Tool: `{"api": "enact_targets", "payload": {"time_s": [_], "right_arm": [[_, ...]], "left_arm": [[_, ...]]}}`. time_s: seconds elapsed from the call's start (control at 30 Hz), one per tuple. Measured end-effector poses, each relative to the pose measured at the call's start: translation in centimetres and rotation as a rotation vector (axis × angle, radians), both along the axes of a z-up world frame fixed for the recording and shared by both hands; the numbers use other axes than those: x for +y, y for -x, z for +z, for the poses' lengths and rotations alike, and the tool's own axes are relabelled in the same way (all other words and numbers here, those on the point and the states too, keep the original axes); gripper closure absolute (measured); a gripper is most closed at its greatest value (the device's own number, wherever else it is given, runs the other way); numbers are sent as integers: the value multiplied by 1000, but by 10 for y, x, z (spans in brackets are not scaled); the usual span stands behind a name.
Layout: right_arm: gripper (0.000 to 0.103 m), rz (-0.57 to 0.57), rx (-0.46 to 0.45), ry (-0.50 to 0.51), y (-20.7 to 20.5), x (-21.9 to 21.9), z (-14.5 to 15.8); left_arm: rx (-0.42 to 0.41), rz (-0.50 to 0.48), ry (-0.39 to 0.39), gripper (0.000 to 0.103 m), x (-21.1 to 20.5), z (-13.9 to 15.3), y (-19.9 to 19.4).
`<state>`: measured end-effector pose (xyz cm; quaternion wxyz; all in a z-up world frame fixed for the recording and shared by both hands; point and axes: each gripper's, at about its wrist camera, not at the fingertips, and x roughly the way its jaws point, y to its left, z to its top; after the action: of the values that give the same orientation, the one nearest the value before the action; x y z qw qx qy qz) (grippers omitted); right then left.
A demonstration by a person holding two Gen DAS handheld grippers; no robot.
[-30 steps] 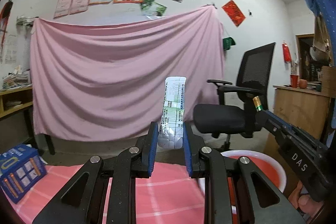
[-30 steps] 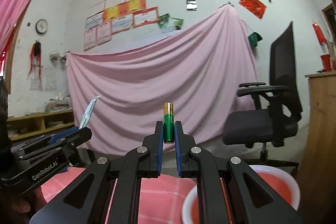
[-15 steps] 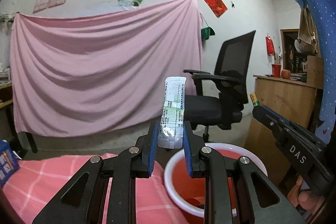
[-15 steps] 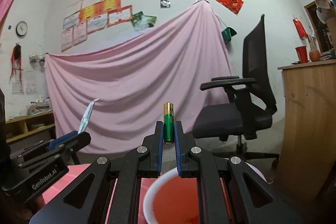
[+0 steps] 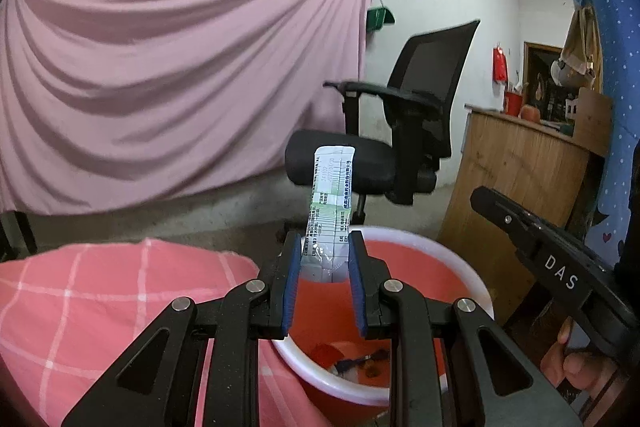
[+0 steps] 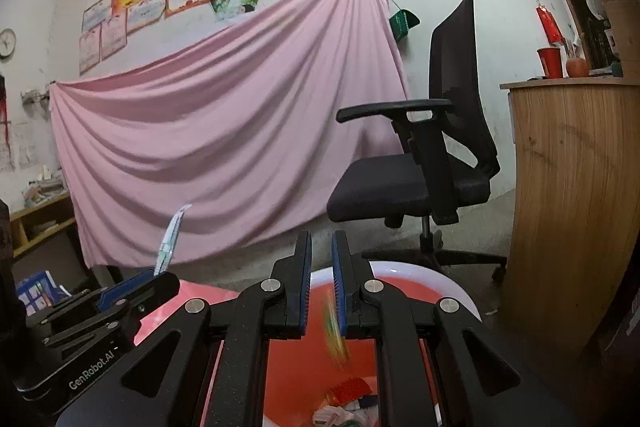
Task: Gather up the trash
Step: 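Lift and carry the white strip and green battery over the bucket, then open both tools to drop the strip and battery into the bucket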
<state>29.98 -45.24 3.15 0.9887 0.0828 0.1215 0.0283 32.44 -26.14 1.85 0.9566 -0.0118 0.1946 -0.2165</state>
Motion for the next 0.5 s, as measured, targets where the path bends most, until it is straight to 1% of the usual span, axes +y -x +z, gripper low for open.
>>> {"api": "enact_targets", "payload": {"time_s": [0.1, 0.17, 0.27, 0.37, 0.5], "right_arm": [[94, -2, 26, 6, -5, 2, -5], [94, -4, 39, 7, -8, 3, -7], [94, -10, 58, 4, -11, 3, -10], [94, -18, 75, 7, -13, 3, -12], [94, -28, 90, -1, -15, 1, -13]], "left_arm": [[69, -12, -5, 84, 0, -5, -8], [131, -29, -4, 84, -1, -9, -16], [191, -47, -8, 84, -4, -14, -24], [225, -65, -12, 83, -6, -15, -27], [246, -76, -7, 83, -5, -14, -29]]}}
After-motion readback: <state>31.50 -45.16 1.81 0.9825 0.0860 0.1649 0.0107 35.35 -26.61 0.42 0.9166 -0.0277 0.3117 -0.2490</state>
